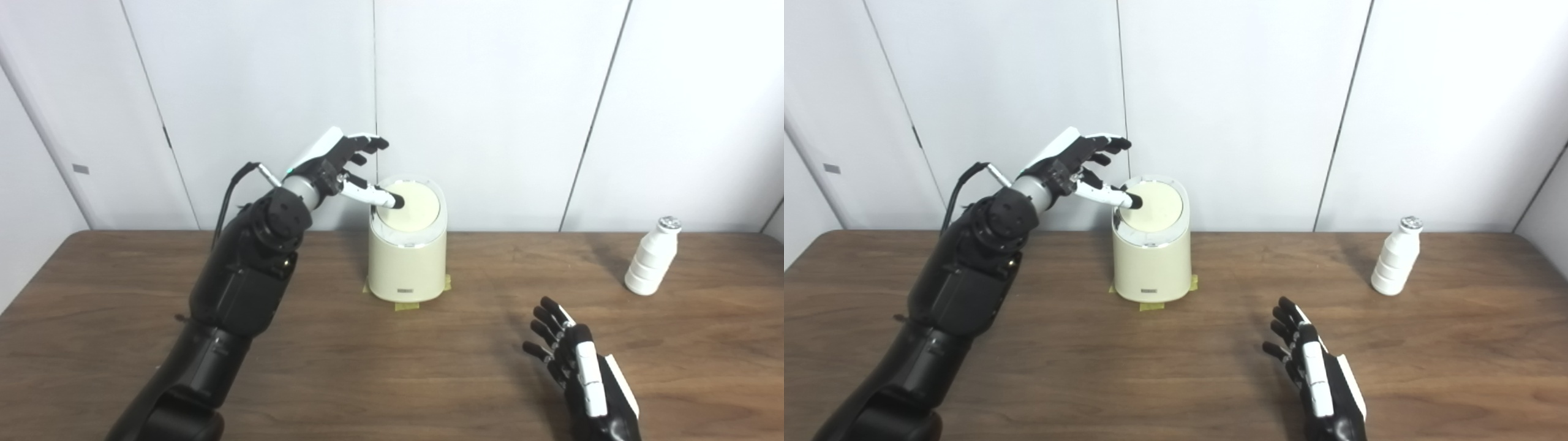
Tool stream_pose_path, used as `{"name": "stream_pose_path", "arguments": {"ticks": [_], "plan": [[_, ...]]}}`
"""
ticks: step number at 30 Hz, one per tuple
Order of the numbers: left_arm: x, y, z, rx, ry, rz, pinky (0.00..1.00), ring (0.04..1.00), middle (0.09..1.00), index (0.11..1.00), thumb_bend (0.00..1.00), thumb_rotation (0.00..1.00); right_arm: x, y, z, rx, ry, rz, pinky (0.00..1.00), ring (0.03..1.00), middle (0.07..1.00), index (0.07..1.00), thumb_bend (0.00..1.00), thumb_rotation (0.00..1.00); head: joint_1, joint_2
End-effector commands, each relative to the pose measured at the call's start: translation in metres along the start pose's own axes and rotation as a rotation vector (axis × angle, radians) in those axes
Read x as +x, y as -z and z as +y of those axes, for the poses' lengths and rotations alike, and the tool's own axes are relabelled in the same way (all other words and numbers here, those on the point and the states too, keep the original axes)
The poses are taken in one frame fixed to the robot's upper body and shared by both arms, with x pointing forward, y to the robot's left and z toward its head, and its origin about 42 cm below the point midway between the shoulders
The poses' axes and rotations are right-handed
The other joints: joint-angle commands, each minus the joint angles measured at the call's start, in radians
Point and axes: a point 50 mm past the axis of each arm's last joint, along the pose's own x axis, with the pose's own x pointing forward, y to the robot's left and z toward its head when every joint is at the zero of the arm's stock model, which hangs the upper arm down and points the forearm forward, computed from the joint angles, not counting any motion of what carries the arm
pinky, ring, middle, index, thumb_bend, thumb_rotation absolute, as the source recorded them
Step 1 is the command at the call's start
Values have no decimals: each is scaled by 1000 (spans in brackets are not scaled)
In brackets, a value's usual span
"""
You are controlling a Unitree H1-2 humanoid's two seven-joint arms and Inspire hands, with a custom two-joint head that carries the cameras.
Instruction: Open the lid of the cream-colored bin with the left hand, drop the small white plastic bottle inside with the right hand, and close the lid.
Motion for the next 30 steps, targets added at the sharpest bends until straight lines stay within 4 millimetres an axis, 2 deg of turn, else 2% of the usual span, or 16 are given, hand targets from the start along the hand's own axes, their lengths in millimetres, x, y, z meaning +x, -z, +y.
{"name": "stream_pose_path", "arguments": {"ticks": [1, 5, 7, 10, 17, 23, 30], "plan": [[7, -28, 28, 27, -81, -74, 662, 849, 904, 893, 834, 178, 5, -14, 5, -2, -9, -78, 809, 914, 909, 901, 528, 1000, -2, 2], [15, -31, 23, -9, -67, -81, 654, 840, 896, 892, 842, 193, 6, -14, 6, -9, -13, -77, 814, 919, 911, 898, 536, 1000, -9, 2], [18, -33, 20, -13, -67, -87, 683, 843, 888, 891, 842, 202, 7, -14, 7, -9, -14, -77, 821, 924, 915, 897, 528, 1000, -16, 1], [23, -35, 16, 4, -68, -98, 683, 842, 887, 891, 841, 183, 9, -14, 7, -20, -6, -80, 799, 914, 912, 896, 517, 1000, -22, 2], [36, -44, 14, 144, -96, -115, 695, 845, 888, 875, 835, 169, 10, -16, 11, -11, 6, -85, 774, 908, 906, 907, 514, 1000, -32, 4], [40, -53, 13, 291, -114, -142, 704, 870, 932, 879, 834, 144, 9, -14, 15, -9, 12, -72, 791, 907, 902, 910, 519, 1000, -33, 12], [44, -54, 11, 356, -113, -162, 705, 878, 931, 871, 846, 125, 10, -14, 18, -4, 13, -78, 774, 892, 896, 909, 545, 1000, -34, 23]]}}
